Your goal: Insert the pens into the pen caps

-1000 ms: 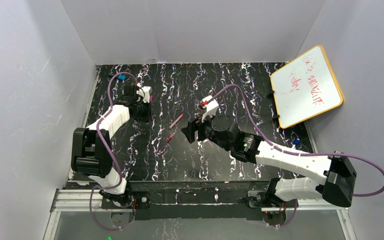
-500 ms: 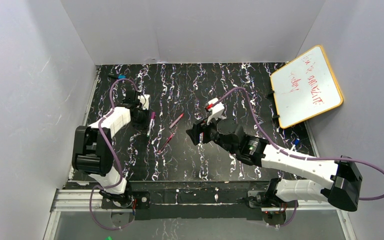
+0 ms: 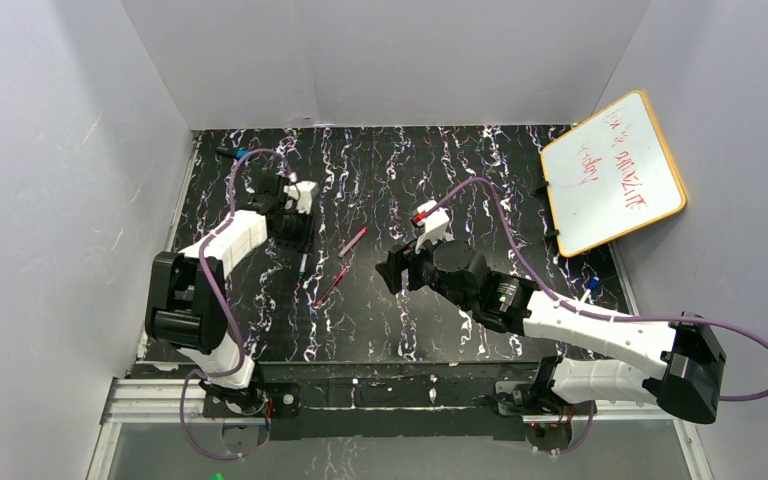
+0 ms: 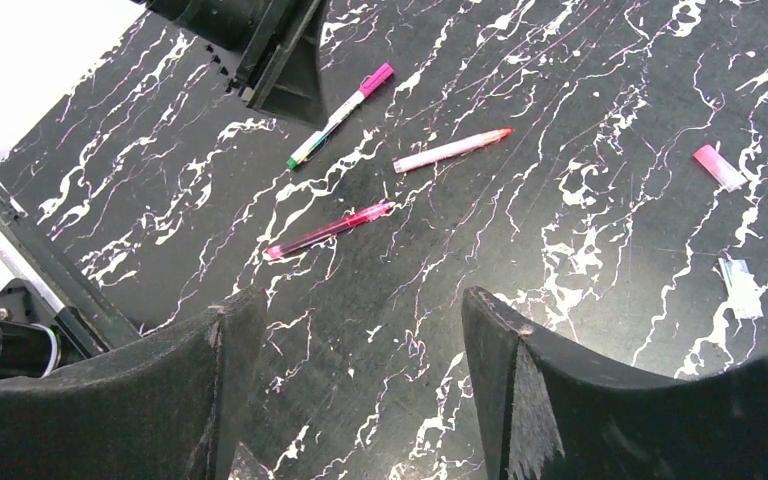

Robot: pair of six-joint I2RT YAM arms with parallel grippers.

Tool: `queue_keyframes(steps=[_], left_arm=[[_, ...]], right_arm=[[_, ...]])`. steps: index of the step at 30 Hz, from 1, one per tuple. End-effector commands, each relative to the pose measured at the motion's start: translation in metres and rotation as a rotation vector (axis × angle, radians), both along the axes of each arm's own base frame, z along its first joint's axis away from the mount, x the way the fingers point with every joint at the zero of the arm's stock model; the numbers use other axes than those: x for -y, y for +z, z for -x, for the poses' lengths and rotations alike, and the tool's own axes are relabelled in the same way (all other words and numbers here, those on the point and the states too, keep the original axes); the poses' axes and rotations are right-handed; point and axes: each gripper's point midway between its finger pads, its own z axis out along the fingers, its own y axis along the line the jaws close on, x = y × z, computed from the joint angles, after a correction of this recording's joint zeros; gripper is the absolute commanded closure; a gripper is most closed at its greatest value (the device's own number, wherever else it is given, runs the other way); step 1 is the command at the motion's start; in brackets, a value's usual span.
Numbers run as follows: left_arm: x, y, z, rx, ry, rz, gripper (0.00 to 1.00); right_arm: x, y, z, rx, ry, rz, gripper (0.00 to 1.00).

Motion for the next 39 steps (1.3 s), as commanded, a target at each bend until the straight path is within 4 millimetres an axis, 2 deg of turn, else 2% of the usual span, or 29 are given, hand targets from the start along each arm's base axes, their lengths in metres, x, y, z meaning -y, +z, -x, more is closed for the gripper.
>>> queue_keyframes(steps=[1,3,5,15,20,24,39], left_arm=[[0.060,0.051,-0.011,0.182,-0.253,0.067,0.71],[0.080,0.053,-0.010,0.205,-0.330,0.057,0.71],[0.088,0.051,-0.015,0.217,-0.338,0.042,0.71],[0.078,0.023,-0.051,0.231,-0.260,-0.076,0.71],[0.094,0.011,-0.050,0.205,-0.331,-0.016,0.71],[0.108,0.010,-0.048,0.215,-0.367,0.051,0.71],[0.107,-0.028,-0.031,0.090,-0.407,0.034,0.71]], right_arm=[[0.001,0.011,-0.005,0.016,-0.025,-0.041,0.21],[0.001,0.012,-0.004,0.014,-0.026,-0.042,0.21],[0.001,0.013,-0.004,0.014,-0.027,-0.042,0.21],[0.012,0.013,-0.003,0.021,-0.044,-0.029,0.19],[0.013,0.009,-0.003,0.018,-0.047,-0.019,0.19],[0.013,0.007,-0.005,0.017,-0.048,-0.012,0.18],[0.014,-0.001,-0.007,0.017,-0.053,0.018,0.17]])
